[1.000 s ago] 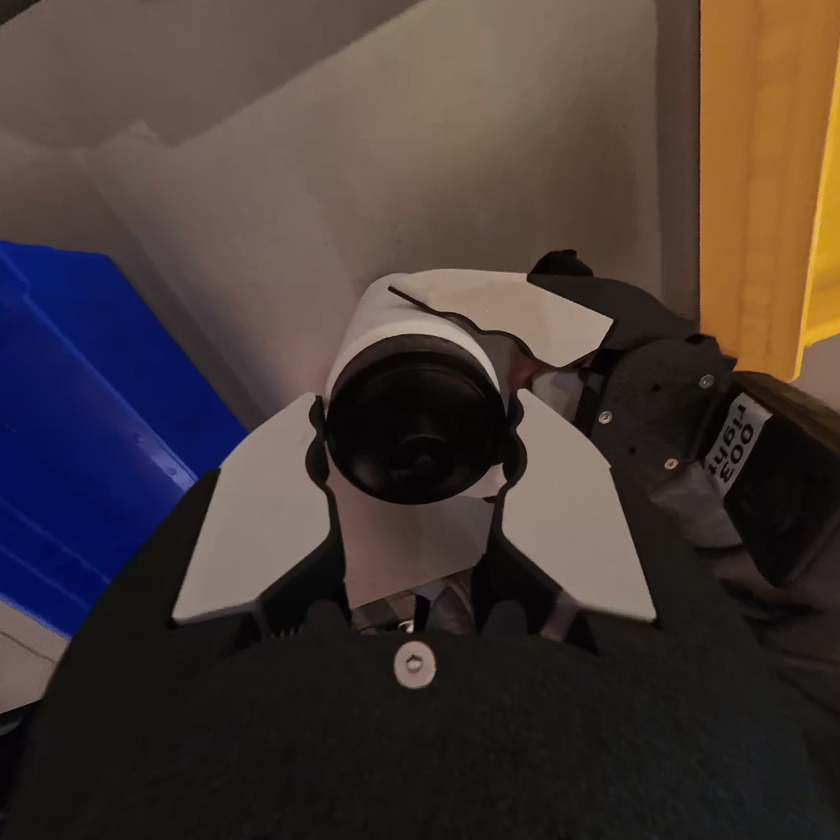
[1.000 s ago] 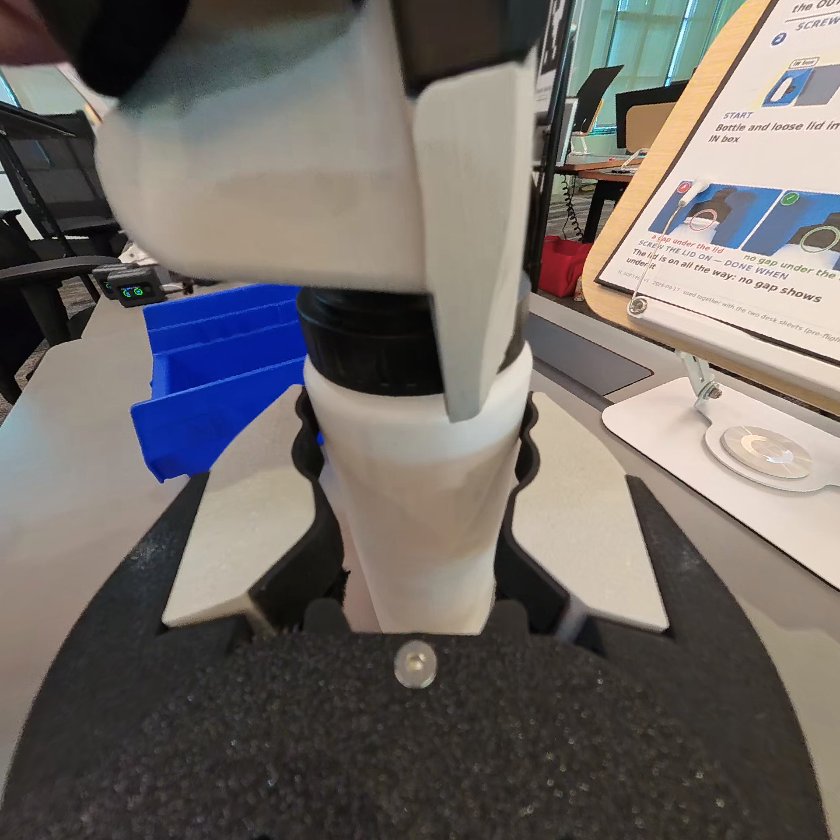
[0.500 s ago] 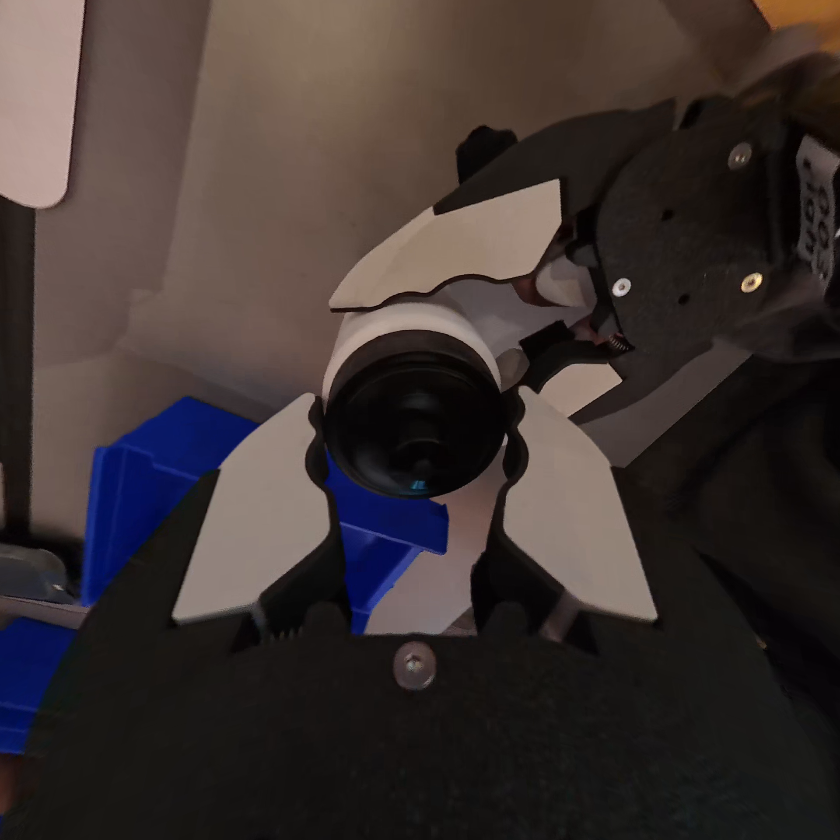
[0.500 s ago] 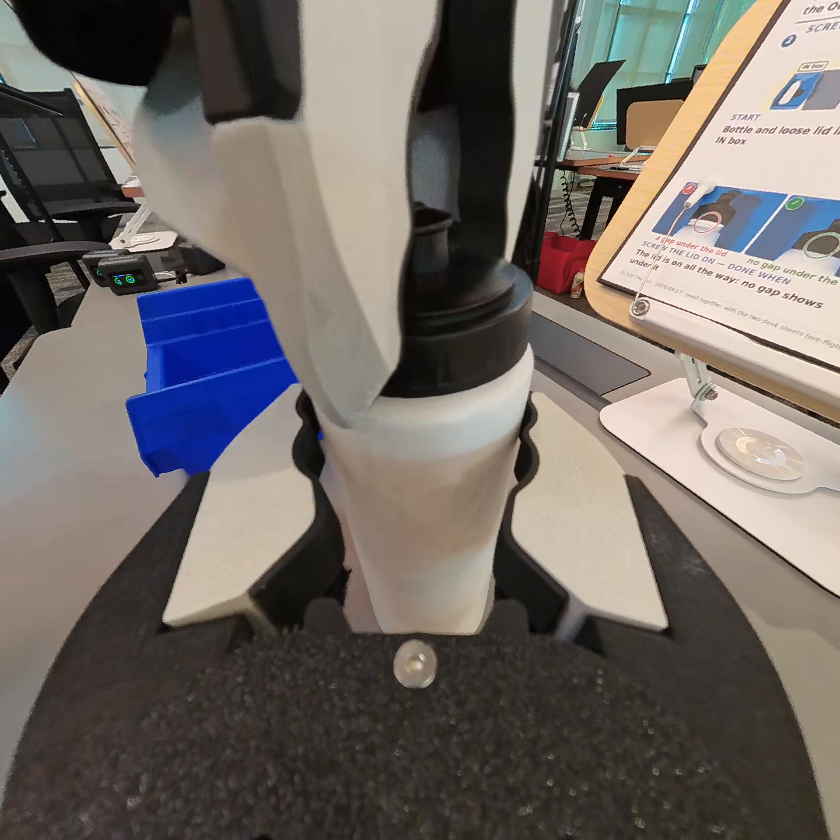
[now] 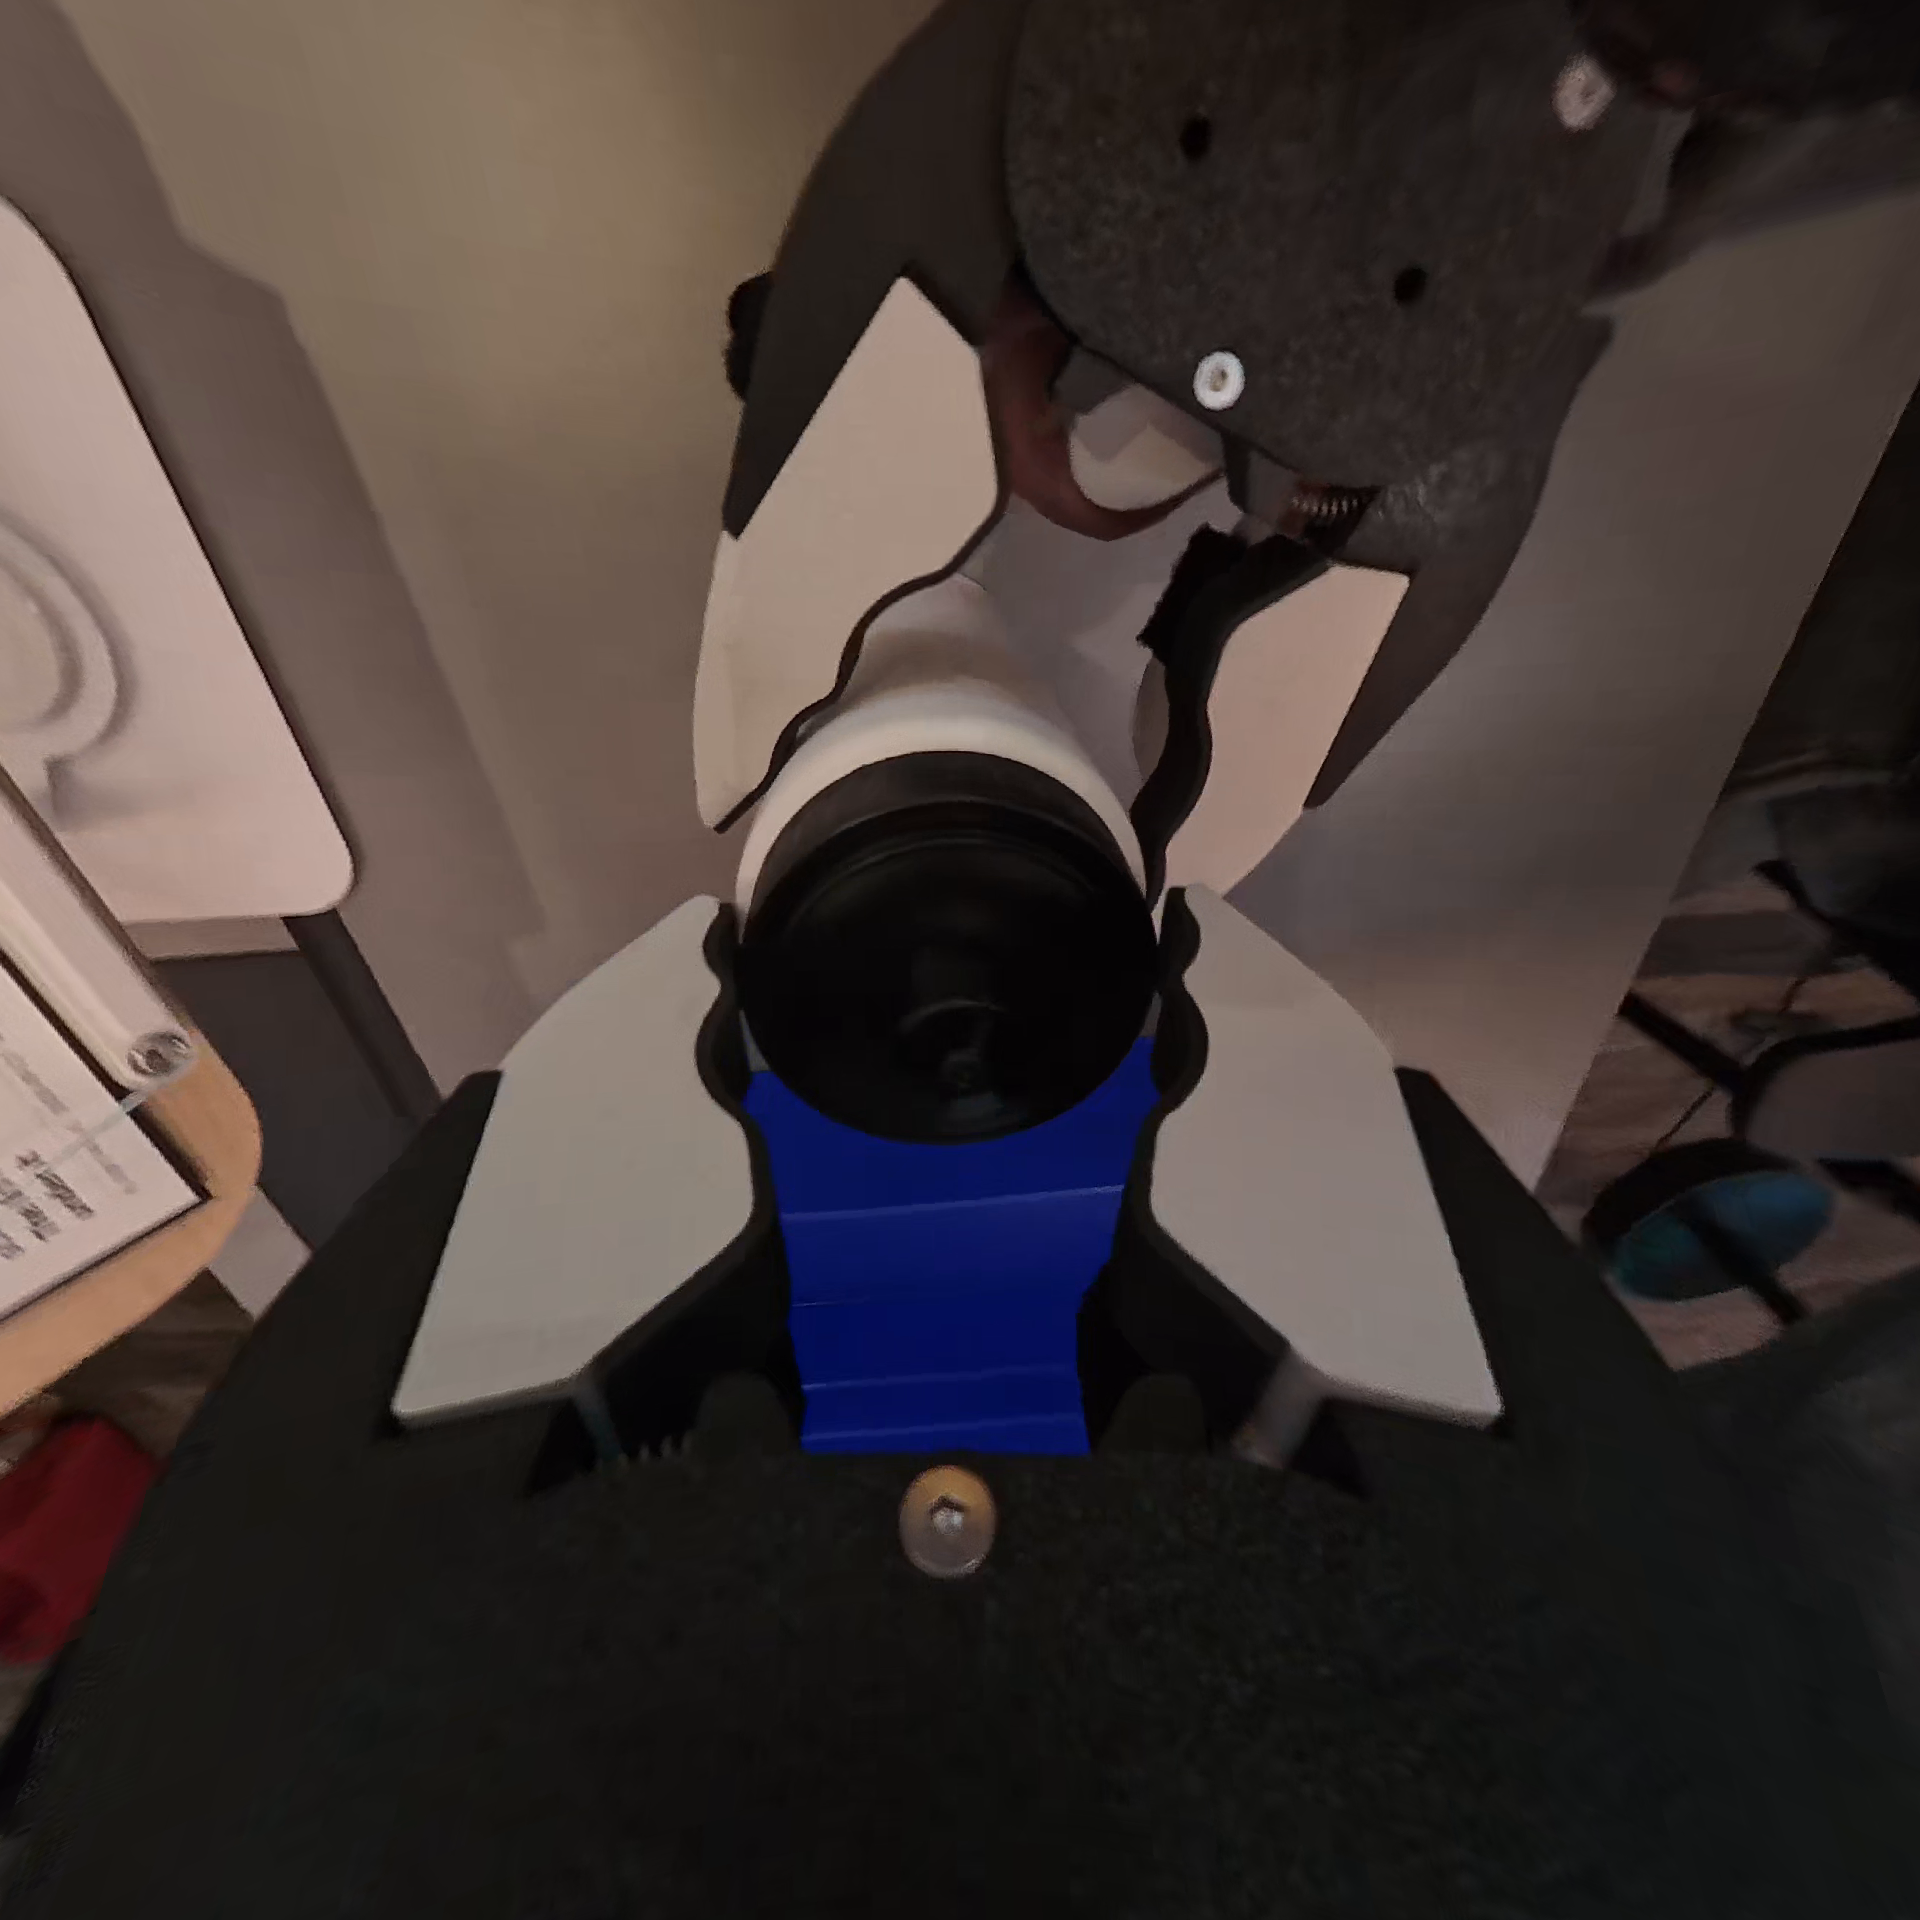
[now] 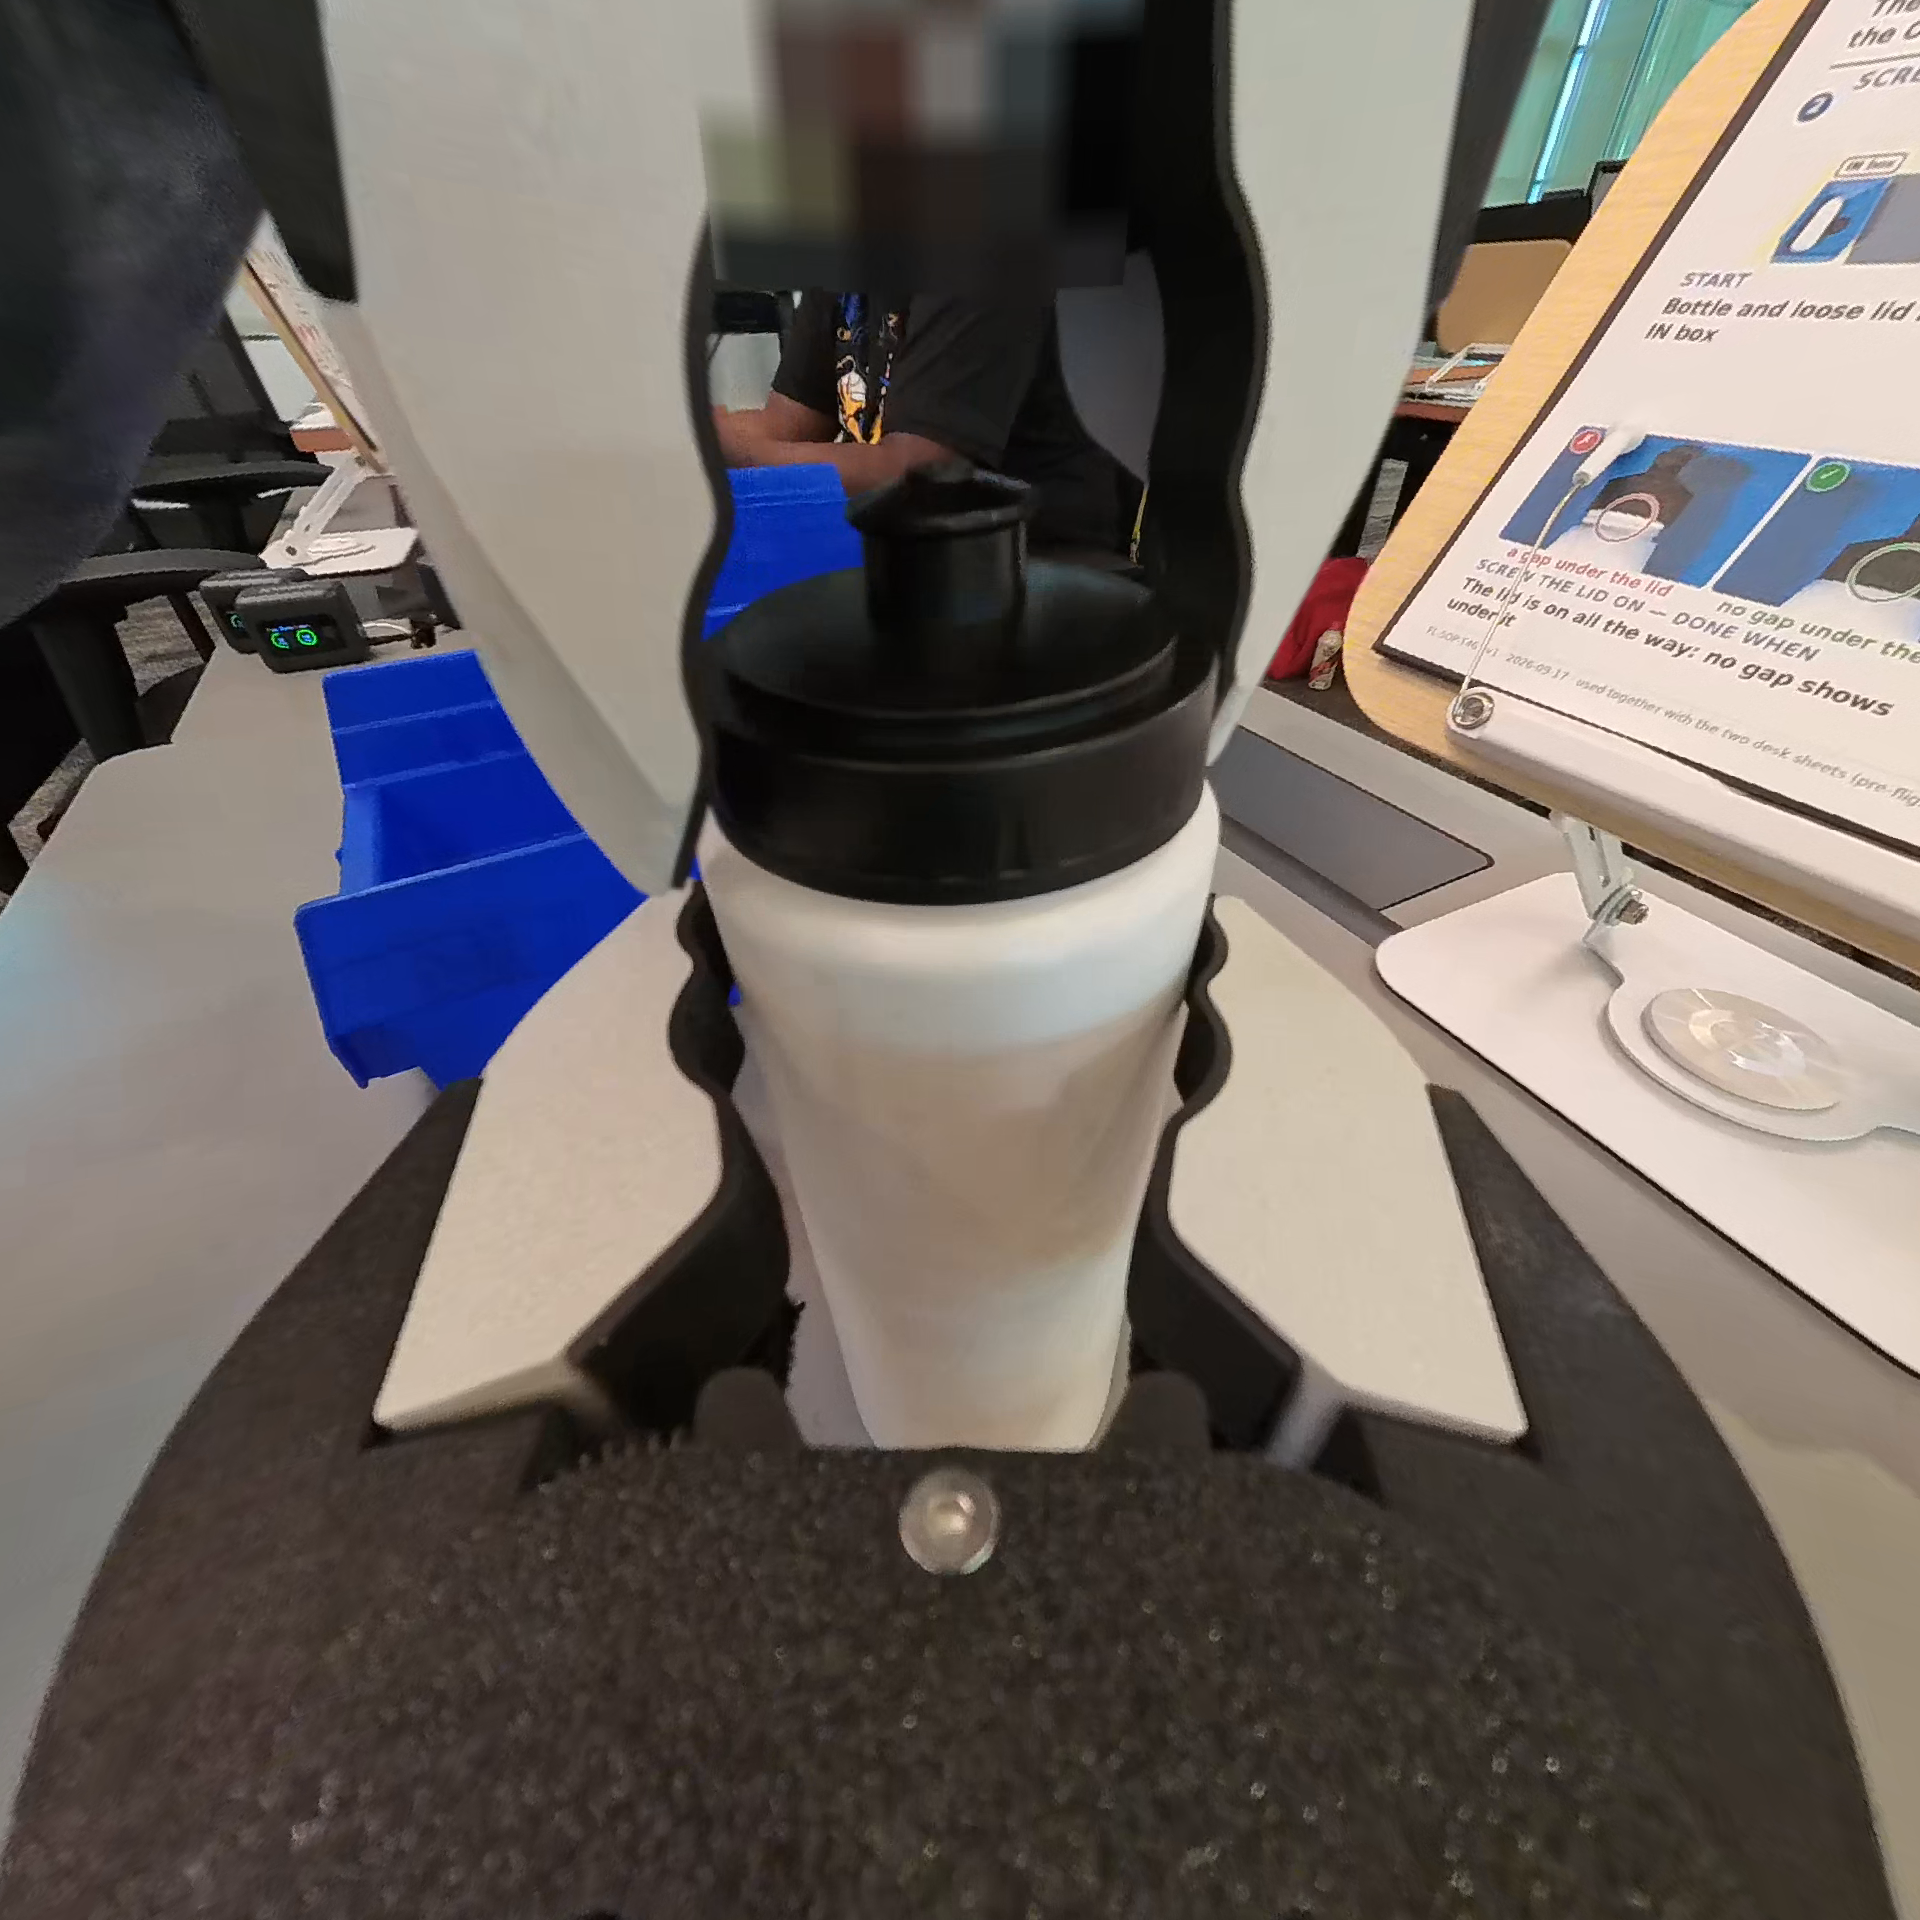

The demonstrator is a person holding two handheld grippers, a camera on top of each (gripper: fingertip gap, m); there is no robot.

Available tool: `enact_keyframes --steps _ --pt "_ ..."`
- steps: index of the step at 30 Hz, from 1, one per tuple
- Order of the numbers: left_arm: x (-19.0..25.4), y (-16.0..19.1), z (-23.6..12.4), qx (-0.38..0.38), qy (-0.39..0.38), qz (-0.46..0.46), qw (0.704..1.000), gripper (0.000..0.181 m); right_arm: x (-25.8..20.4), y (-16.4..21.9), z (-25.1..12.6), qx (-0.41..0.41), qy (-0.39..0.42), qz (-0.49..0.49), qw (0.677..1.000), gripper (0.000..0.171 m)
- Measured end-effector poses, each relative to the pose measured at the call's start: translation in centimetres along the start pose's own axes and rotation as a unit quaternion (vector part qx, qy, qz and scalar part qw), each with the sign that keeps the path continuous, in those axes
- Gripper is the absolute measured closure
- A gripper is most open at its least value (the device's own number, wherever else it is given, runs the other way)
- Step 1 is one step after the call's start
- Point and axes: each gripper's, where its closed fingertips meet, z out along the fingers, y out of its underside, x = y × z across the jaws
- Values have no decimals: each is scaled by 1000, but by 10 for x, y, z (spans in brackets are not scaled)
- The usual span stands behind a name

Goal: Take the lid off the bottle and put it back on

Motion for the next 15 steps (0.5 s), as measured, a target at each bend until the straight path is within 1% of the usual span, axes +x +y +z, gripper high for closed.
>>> enact_keyframes --steps 3,6,8,12,13,15 --pt "0 0 0 -2 1 60 998 105 0 0 1 0 -4 2 1000 87" --pt "-1 -1 0 1 5 75 997 105 1 0 1 4 -5 7 1000 87" --pt "-1 -2 0 9 4 60 998 105 1 -1 1 7 -7 9 1000 87" --pt "0 -3 2 32 -21 10 999 103 -2 -1 2 10 -14 8 1000 87" --pt "2 -2 0 34 -18 -14 999 98 -4 -1 3 8 -15 6 1000 87" --pt "6 -3 -7 45 -3 -91 995 91 -3 -1 3 4 -10 8 1000 87"
